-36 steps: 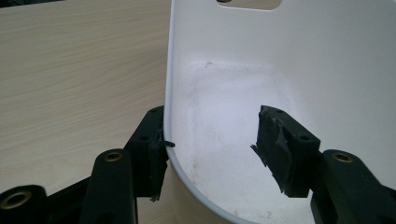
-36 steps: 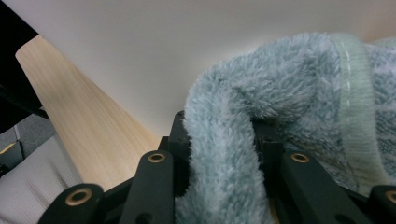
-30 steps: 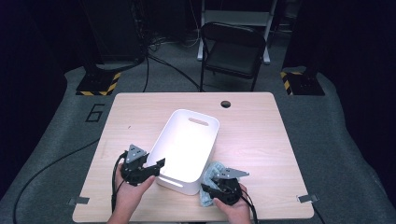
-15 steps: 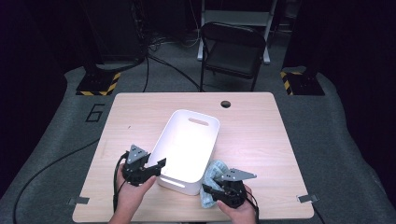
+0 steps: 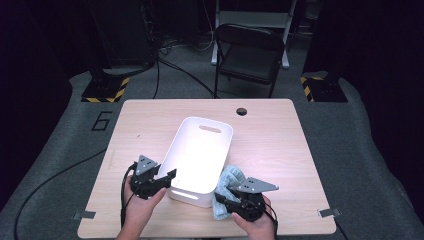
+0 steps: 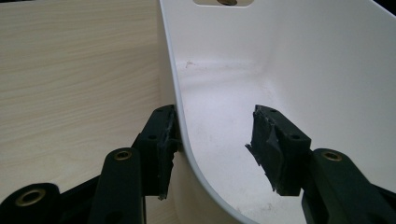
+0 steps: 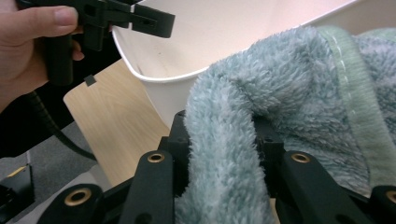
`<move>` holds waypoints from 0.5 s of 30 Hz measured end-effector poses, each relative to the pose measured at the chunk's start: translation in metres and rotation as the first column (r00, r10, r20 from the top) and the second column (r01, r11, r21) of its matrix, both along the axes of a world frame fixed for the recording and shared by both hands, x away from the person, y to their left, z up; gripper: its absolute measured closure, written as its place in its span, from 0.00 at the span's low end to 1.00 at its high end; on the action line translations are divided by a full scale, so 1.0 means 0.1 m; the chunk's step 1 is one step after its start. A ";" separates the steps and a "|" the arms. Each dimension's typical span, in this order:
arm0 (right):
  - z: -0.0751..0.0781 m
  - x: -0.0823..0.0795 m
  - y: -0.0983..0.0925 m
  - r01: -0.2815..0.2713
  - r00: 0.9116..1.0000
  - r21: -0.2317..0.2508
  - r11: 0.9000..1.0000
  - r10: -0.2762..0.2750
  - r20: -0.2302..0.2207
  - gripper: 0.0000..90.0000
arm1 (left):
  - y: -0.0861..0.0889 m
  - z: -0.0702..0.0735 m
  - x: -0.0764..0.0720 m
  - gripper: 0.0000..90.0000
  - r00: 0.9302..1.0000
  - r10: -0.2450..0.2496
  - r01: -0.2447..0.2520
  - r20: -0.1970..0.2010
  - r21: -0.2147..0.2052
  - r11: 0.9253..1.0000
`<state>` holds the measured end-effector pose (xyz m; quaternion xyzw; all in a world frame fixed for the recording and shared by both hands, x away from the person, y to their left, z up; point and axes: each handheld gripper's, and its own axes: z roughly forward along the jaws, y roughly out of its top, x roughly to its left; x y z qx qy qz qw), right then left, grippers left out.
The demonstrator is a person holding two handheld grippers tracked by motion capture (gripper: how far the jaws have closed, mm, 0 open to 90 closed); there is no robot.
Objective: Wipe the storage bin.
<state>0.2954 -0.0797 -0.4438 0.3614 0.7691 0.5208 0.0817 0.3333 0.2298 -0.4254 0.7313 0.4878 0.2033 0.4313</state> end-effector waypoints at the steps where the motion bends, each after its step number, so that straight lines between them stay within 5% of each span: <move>1: 0.00 0.02 0.00 0.004 1.000 -0.007 1.000 -0.004 0.004 0.74 | 0.00 0.00 0.00 0.55 1.000 0.007 -0.007 0.003 -0.006 1.000; 15: -0.09 0.11 0.01 0.019 1.000 -0.022 1.000 -0.019 0.000 0.74 | 0.05 0.00 -0.01 0.55 1.000 0.024 -0.024 -0.006 -0.032 0.999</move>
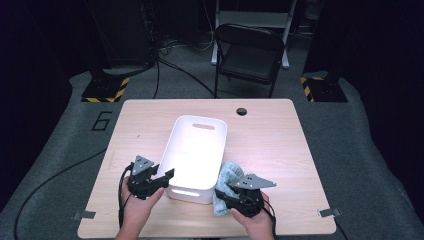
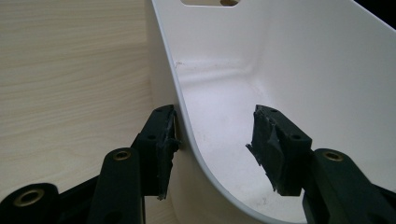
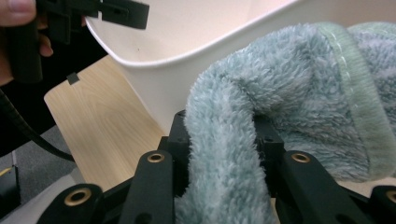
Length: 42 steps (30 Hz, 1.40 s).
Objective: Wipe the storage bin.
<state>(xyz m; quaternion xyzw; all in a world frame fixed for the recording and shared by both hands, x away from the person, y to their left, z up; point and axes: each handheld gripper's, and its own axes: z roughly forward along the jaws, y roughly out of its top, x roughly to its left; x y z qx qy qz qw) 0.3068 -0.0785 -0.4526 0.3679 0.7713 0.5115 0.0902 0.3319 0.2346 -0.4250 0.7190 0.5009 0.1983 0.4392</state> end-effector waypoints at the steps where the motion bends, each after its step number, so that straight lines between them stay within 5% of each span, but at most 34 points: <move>1: 0.00 0.00 0.00 0.000 1.000 0.000 1.000 0.000 0.000 0.74 | 0.00 0.00 0.00 0.55 1.000 0.000 0.000 0.000 0.000 1.000; 10: -0.22 -0.03 0.05 -0.007 0.999 -0.044 0.999 0.005 -0.051 0.74 | -0.02 0.00 0.00 0.55 1.000 0.009 -0.009 0.003 0.006 1.000; 16: -0.49 -0.02 0.10 -0.022 0.990 -0.077 0.997 0.011 -0.140 0.74 | -0.02 0.00 0.00 0.56 1.000 0.011 -0.011 0.002 0.008 1.000; 18: -0.54 -0.02 0.11 -0.022 0.992 -0.089 0.996 0.010 -0.129 0.74 | -0.02 0.00 0.00 0.56 1.000 0.008 -0.008 0.003 0.012 1.000; 28: -0.52 -0.01 0.08 0.010 0.987 -0.059 0.998 -0.019 -0.161 0.75 | -0.06 0.02 -0.02 0.58 1.000 -0.002 0.001 0.004 0.048 0.999; 42: -0.49 0.10 -0.04 0.064 0.985 -0.061 0.996 -0.073 -0.154 0.75 | -0.05 0.05 -0.02 0.55 0.999 -0.041 0.041 -0.013 -0.014 0.999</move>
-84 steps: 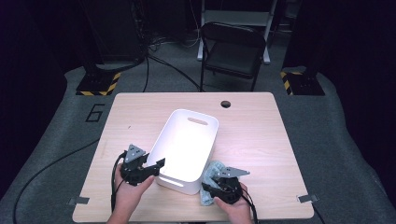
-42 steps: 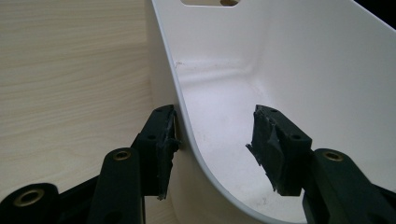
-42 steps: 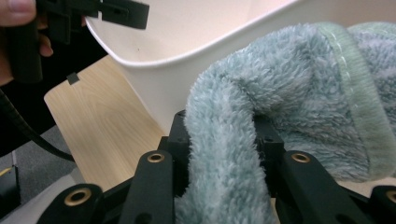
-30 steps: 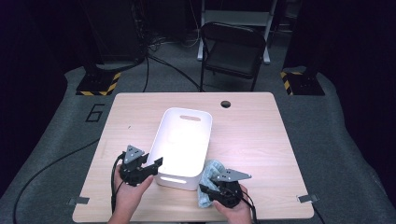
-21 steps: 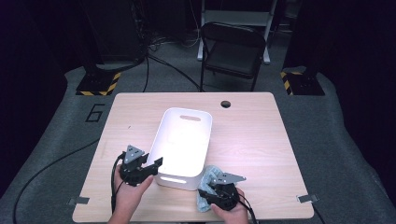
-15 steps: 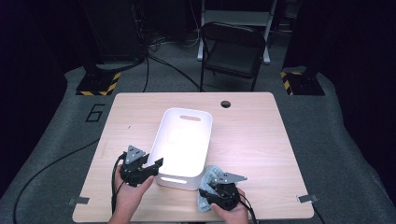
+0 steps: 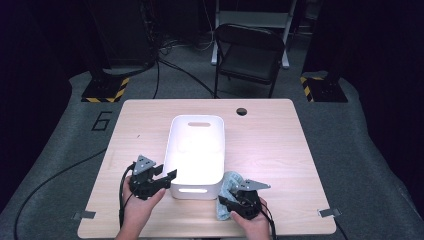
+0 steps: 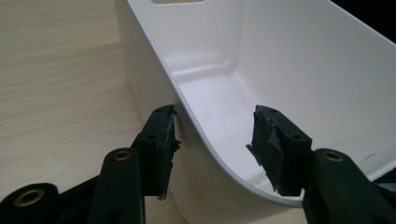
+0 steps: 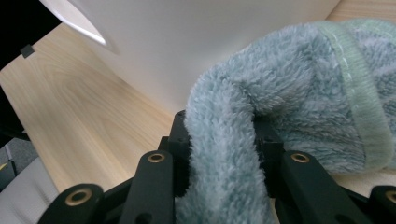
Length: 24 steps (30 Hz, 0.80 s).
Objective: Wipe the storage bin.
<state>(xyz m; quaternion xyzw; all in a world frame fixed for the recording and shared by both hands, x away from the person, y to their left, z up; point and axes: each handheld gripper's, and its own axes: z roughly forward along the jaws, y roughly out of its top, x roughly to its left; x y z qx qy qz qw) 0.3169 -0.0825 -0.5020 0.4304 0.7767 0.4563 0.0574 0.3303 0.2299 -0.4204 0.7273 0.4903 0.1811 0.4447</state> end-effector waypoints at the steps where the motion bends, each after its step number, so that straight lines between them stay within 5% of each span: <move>1: 0.04 -0.04 -0.01 -0.003 1.000 0.009 1.000 0.003 -0.004 0.75 | -0.01 0.00 0.00 0.55 1.000 -0.004 0.004 0.002 -0.003 1.000; 7: 0.28 -0.15 -0.02 -0.001 0.998 0.001 1.000 0.001 0.062 0.74 | -0.05 0.00 -0.01 0.55 1.000 -0.016 0.016 0.001 0.011 1.000; 14: 0.55 -0.22 -0.04 -0.014 0.993 0.059 0.998 0.007 0.118 0.74 | -0.06 0.00 -0.01 0.55 1.000 -0.010 0.010 -0.001 0.009 1.000; 24: 0.72 -0.25 -0.07 -0.026 0.987 0.086 0.996 0.011 0.161 0.74 | -0.07 0.00 -0.02 0.55 1.000 -0.010 0.010 0.004 0.009 1.000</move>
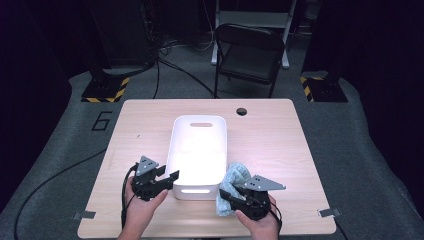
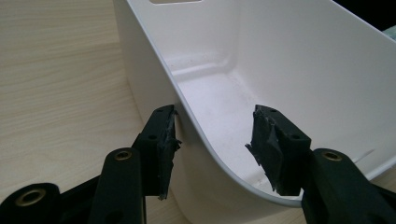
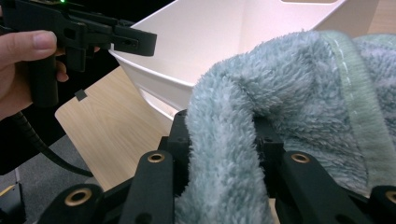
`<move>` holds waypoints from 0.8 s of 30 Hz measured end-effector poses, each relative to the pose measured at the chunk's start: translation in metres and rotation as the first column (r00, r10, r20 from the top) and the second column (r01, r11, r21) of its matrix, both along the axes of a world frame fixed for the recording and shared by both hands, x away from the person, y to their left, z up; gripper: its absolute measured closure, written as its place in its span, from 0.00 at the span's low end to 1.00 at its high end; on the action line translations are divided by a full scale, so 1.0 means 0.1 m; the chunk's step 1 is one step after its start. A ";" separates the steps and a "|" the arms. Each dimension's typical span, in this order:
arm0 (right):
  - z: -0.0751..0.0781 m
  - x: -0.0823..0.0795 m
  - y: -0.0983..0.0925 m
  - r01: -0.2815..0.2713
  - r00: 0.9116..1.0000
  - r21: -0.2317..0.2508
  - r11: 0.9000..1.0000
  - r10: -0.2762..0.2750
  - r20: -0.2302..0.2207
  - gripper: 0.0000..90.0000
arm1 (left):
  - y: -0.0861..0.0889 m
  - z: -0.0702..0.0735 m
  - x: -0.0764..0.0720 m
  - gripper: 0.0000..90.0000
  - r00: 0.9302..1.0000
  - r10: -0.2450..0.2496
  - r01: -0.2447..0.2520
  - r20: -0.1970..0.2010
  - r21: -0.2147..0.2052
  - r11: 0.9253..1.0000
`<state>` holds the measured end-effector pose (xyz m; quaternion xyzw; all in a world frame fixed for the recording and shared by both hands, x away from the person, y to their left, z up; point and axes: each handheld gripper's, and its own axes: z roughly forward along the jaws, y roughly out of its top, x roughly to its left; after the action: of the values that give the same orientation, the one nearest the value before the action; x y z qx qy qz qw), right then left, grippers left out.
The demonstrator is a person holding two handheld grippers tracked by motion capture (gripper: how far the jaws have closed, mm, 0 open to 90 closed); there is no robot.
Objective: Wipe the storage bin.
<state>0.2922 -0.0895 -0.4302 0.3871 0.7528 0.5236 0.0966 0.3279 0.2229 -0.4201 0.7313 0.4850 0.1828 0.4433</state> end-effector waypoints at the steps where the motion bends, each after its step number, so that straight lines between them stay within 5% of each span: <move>1: 0.02 -0.02 0.00 0.004 1.000 0.006 1.000 -0.004 0.009 0.74 | 0.00 0.00 0.00 0.55 1.000 0.001 -0.001 -0.002 0.000 1.000; 13: -0.08 -0.07 0.05 0.025 0.999 -0.059 0.998 -0.023 0.036 0.75 | -0.06 0.02 -0.05 0.58 1.000 0.002 -0.002 0.005 0.026 1.000; 19: -0.28 -0.09 0.15 0.009 1.000 -0.101 0.995 -0.009 -0.002 0.75 | -0.06 0.02 -0.05 0.59 1.000 0.002 -0.003 0.010 0.028 1.000; 24: -0.40 -0.02 0.11 0.000 0.998 -0.078 0.997 -0.005 -0.059 0.75 | -0.06 0.02 -0.06 0.59 1.000 0.010 -0.010 0.008 0.025 1.000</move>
<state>0.2898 -0.0787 -0.4698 0.3992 0.7747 0.4821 0.0901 0.3223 0.2165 -0.4181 0.7335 0.4847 0.1940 0.4353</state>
